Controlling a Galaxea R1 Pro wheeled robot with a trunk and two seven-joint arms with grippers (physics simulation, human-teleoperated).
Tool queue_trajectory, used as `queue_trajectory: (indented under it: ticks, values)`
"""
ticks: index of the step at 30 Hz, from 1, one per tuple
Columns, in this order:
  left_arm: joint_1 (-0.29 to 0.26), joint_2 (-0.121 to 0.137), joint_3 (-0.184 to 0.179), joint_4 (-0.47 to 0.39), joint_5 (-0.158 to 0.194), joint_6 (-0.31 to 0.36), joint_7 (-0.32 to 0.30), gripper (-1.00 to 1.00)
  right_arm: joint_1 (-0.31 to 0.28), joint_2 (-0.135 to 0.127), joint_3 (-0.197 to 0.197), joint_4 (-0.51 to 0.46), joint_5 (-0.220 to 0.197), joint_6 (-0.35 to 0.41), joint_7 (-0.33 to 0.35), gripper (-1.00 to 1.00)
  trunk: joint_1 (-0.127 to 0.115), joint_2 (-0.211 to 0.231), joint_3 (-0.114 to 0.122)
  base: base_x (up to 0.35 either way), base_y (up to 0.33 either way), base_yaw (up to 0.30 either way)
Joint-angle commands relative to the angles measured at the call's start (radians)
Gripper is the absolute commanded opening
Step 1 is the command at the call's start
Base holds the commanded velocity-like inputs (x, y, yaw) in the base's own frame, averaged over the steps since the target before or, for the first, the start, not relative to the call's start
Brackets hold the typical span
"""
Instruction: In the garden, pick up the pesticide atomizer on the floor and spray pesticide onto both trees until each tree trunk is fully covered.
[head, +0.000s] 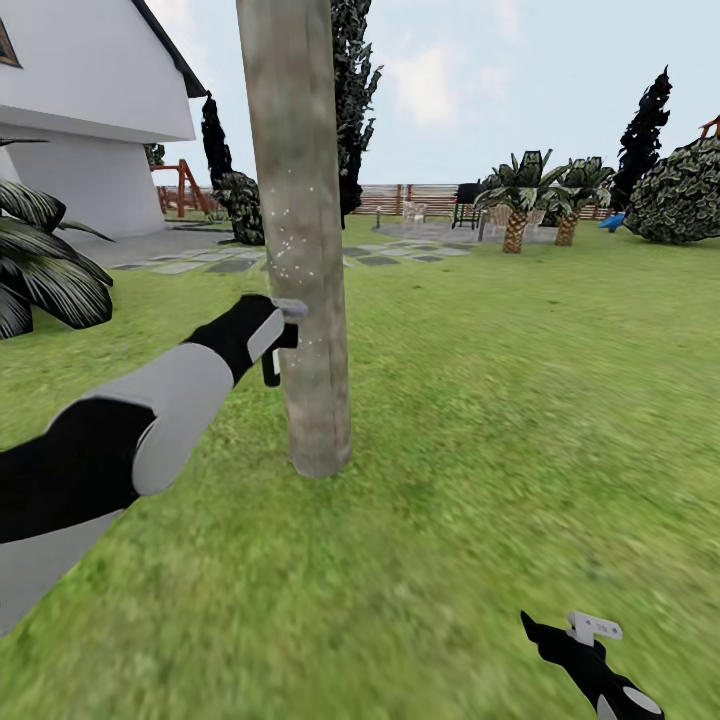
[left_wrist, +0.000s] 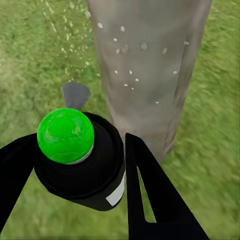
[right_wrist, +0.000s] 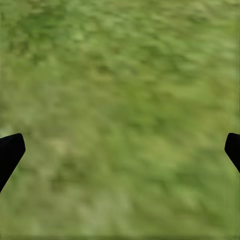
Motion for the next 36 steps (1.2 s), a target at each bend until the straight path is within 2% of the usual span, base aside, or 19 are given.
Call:
queue_trajectory:
  ticks: [1, 12, 14, 17, 20, 23, 26, 29, 34, 36]
  values:
    - [0.002, 0.000, -0.001, 0.000, -0.001, -0.001, 0.000, -1.00, 0.000, 0.000, 0.000, 0.000, 0.000, 0.000, 0.000, 1.00, 0.000, 0.000, 0.000, 0.000, 0.000, 0.000]
    - [0.141, 0.000, -0.001, 0.000, -0.002, -0.070, -0.001, -1.00, 0.000, 0.000, 0.000, 0.000, 0.000, 0.000, 0.000, 1.00, 0.000, 0.000, 0.000, 0.000, 0.000, 0.000]
    - [0.182, 0.000, -0.001, 0.000, -0.002, -0.120, -0.001, -1.00, 0.000, 0.000, 0.000, 0.000, 0.000, 0.000, 0.000, 1.00, 0.000, 0.000, 0.000, 0.000, 0.000, 0.000]
    - [0.218, 0.000, -0.001, 0.000, -0.003, -0.139, -0.001, -1.00, 0.000, 0.000, 0.000, 0.000, 0.000, 0.000, 0.000, 1.00, 0.000, 0.000, 0.000, 0.000, 0.000, 0.000]
    - [0.297, 0.004, 0.001, 0.000, -0.003, -0.209, -0.001, -1.00, 0.000, -0.001, -0.001, -0.003, 0.000, 0.000, 0.000, 1.00, 0.000, 0.000, 0.000, 0.000, 0.000, 0.000]
    - [0.353, 0.007, 0.001, 0.000, -0.007, -0.231, -0.001, -1.00, 0.000, -0.002, -0.001, -0.004, 0.000, 0.000, 0.000, 1.00, 0.000, 0.000, 0.000, 0.000, 0.000, 0.000]
    - [0.413, 0.010, 0.001, 0.000, -0.007, -0.283, -0.001, -1.00, 0.000, -0.002, 0.000, -0.005, 0.000, 0.000, 0.000, 1.00, 0.000, 0.000, 0.000, 0.000, 0.000, 0.000]
    - [0.444, 0.039, 0.001, 0.001, -0.007, -0.303, 0.000, -1.00, 0.000, -0.013, 0.000, -0.003, 0.000, 0.000, 0.000, 1.00, 0.000, 0.000, 0.000, 0.000, 0.000, 0.000]
    - [0.498, 0.083, 0.001, 0.001, -0.008, -0.307, 0.000, -1.00, 0.000, -0.014, 0.000, -0.004, 0.001, 0.000, 0.000, 1.00, 0.000, 0.000, 0.000, 0.000, 0.000, 0.000]
    - [0.522, 0.095, 0.001, 0.001, -0.009, -0.332, 0.000, -1.00, 0.000, -0.014, 0.000, -0.004, 0.001, 0.000, 0.001, 1.00, 0.000, 0.000, 0.000, 0.000, 0.000, 0.000]
